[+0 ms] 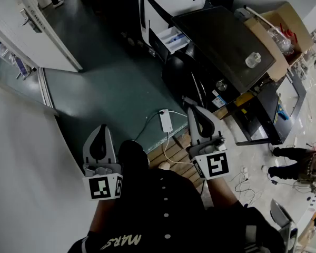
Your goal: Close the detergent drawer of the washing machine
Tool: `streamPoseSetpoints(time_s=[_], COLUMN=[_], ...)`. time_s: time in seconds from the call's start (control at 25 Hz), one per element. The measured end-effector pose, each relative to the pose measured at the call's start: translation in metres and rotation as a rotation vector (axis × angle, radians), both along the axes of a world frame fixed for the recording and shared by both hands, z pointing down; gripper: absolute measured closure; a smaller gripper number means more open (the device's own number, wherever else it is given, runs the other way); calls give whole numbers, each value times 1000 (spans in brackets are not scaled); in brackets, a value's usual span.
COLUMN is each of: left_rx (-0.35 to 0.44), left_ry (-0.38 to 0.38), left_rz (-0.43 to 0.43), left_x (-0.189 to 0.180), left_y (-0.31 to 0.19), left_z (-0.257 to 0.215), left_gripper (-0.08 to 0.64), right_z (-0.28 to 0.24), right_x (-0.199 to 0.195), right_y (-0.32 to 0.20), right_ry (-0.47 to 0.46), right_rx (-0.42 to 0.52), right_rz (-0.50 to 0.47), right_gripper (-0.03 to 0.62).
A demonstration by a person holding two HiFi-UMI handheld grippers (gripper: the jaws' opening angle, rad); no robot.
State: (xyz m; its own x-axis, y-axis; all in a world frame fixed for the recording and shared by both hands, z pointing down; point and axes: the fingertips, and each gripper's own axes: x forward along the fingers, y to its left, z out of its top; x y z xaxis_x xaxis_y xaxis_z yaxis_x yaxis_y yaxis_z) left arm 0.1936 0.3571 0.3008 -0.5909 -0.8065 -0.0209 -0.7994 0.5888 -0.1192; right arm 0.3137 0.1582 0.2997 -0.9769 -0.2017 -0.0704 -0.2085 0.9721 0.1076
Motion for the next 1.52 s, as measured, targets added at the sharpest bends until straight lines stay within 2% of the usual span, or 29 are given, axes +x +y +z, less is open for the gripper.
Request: streamPoseSetpoints(time_s=[0.16,0.32,0.76,0.84,1.24,1.36,1.52], left_rx=[1,-2,-4,-2,3,12,17], left_ry=[-1,4,10,12,30,51,29], left_rz=[-2,1,-7,-8,-9,-15,-22], left_x=[-2,0,-5,-7,-34,-49,-78], left_y=[1,1,0,-1,-12,-17,-21], left_z=[-1,3,7,6,5,5,2], left_gripper=[546,546,546,546,546,546,546], right_z=[-13,-6,-1,1,-2,-4,-12], right_x=[-5,3,-6,-9,-37,-51,-81], right_y=[2,5,12,10,-2,-8,-14], right_ry=[-53,-70,-67,-48,-22,-27,-48], right_rx=[-32,-56,-47,-78,-71,-64,-68], right_rz=[7,-36,-91,-89,-82,-79,-80], right_gripper=[565,565,556,417,433,436,439])
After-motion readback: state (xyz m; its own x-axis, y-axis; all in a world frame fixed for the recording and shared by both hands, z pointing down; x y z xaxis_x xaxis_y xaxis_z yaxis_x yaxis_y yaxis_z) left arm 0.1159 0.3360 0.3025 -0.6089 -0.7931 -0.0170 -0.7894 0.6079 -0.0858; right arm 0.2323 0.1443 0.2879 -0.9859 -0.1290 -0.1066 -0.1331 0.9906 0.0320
